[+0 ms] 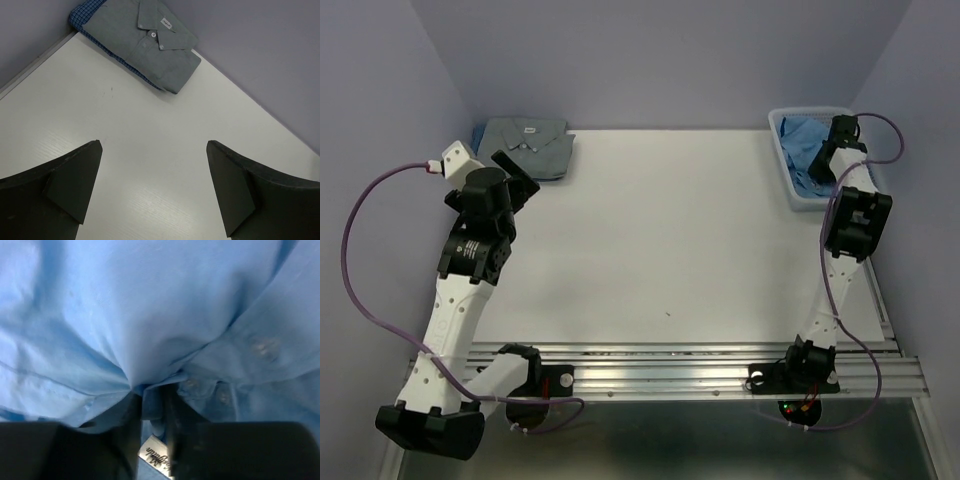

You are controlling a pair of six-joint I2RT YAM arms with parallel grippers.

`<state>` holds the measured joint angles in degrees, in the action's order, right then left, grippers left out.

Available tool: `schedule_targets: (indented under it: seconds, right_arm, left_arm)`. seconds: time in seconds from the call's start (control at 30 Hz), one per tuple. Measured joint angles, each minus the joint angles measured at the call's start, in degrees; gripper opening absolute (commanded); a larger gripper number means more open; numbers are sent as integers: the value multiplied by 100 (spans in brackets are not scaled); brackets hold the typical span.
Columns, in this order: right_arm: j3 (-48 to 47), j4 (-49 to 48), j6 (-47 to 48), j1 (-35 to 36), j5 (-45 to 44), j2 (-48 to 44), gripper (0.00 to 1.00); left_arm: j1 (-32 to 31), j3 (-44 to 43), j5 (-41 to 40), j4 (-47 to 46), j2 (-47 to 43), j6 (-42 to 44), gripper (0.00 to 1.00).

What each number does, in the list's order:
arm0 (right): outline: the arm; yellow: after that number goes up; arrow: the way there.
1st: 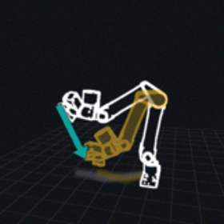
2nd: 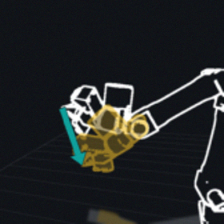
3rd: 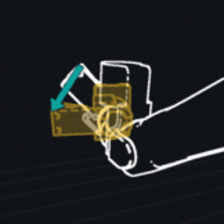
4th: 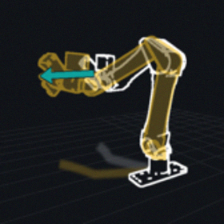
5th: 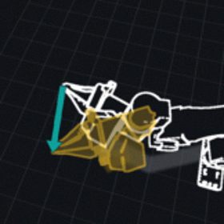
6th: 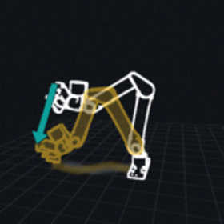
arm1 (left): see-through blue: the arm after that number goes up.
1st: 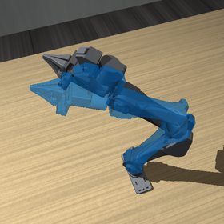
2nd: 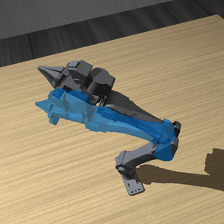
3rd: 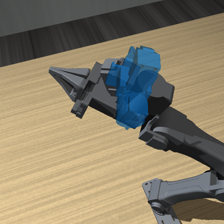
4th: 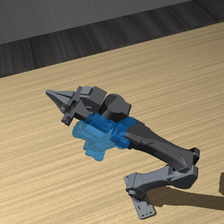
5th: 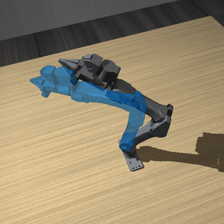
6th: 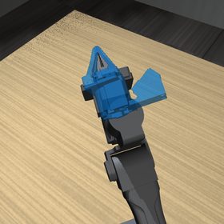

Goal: Fold and stack the long sleeve shirts
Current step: Grab the shirt from the pile, then move the shirt to the center of the board

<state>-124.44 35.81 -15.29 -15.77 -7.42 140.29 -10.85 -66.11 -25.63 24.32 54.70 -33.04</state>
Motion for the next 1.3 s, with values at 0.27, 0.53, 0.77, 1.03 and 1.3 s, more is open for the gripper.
schedule_targets:
  seconds: [0.27, 0.53, 0.77, 1.03, 1.3]
  right_arm:
    - [474, -496, 4, -66, 437, -435, 1]
    - [507, -874, -20, 251, 951, -2719, 1]
    - [-378, -1547, 70, 2352, 1919, -4376, 1]
    - [-343, -2599, -702, 3407, 4461, -4540, 1]
    - [3165, -3097, -984, 3340, 4507, -5617, 55]
  left_arm:
    - [0, 0, -9, 166, -258, 26, 99]
    - [0, 229, 168, 35, -1187, 109, 99]
    - [7, 417, 273, -87, -1749, 109, 99]
    - [7, 420, 278, -22, -1799, 107, 99]
    - [7, 426, 144, 232, -1991, -13, 99]
